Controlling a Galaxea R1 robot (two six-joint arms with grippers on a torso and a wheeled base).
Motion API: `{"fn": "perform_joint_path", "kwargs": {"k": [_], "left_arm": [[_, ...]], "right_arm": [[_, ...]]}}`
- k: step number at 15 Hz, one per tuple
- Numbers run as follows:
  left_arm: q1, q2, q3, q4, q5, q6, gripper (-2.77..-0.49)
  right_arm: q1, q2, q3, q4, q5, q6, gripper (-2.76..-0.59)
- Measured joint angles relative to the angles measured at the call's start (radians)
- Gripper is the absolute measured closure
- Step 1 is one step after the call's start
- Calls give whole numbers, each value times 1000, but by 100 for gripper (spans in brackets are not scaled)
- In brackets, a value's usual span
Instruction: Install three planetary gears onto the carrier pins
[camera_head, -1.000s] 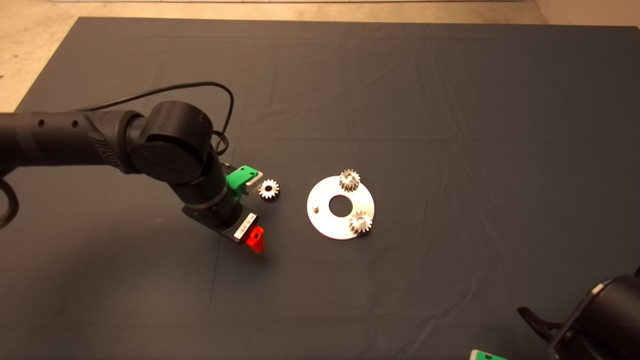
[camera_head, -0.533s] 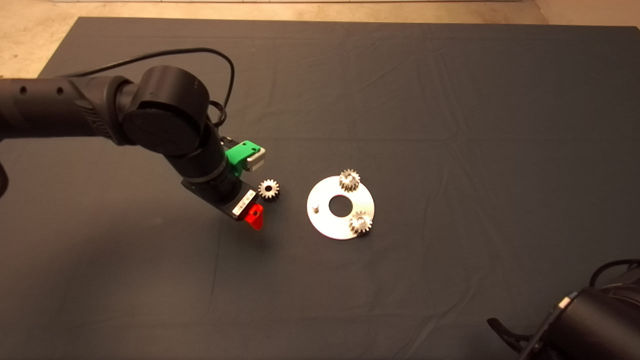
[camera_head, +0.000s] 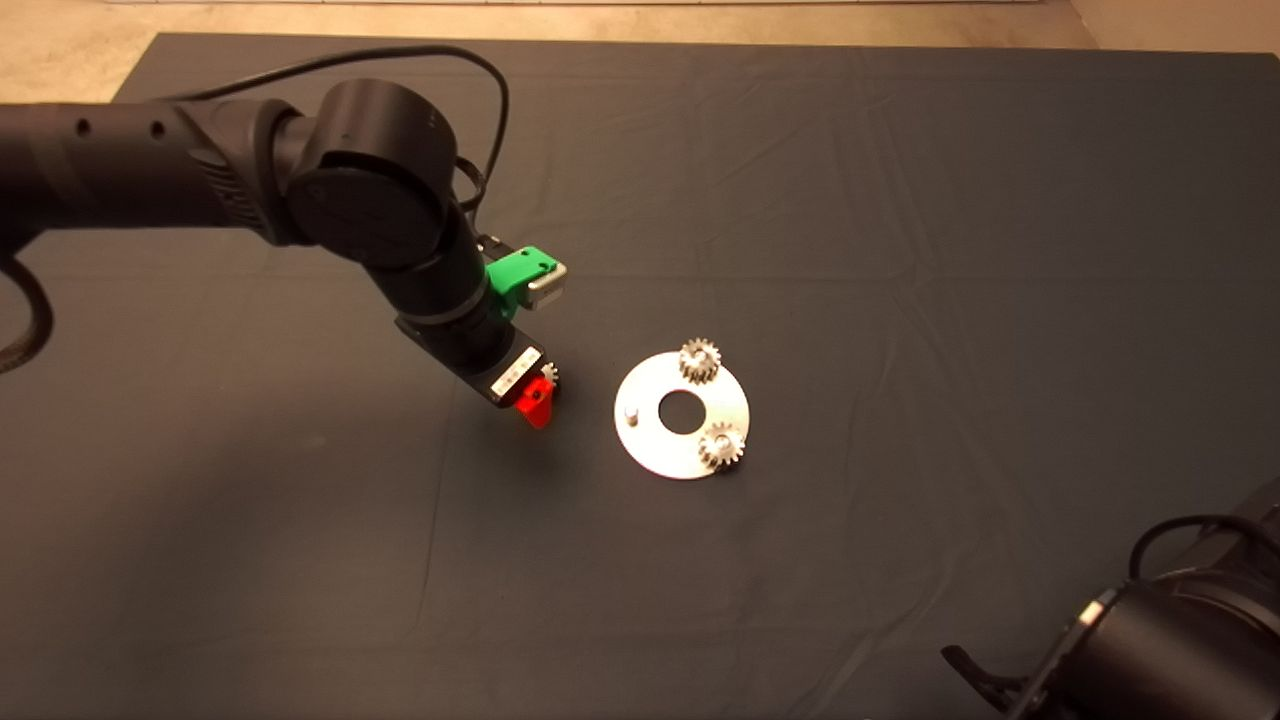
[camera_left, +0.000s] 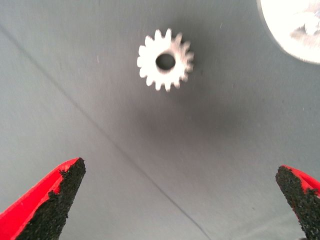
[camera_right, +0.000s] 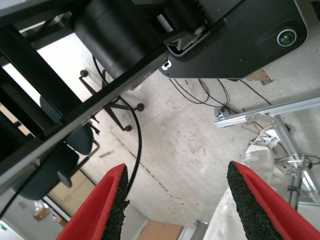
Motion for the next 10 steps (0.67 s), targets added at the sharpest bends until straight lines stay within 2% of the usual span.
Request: {"fn": "perform_joint_path", "kwargs": {"k": [3,6,10], "left_arm": [[-3,9,-33,15,1,21,-277],[-8,14,-42,33,0,24,-277],[-9,24,-46,104,1,-12,-277]], "right_arm": [[1,27,-4,3,0,24,-144],[15,60,-11,6,0,34,-144],[36,68,-13,10,0,38,-144]]}}
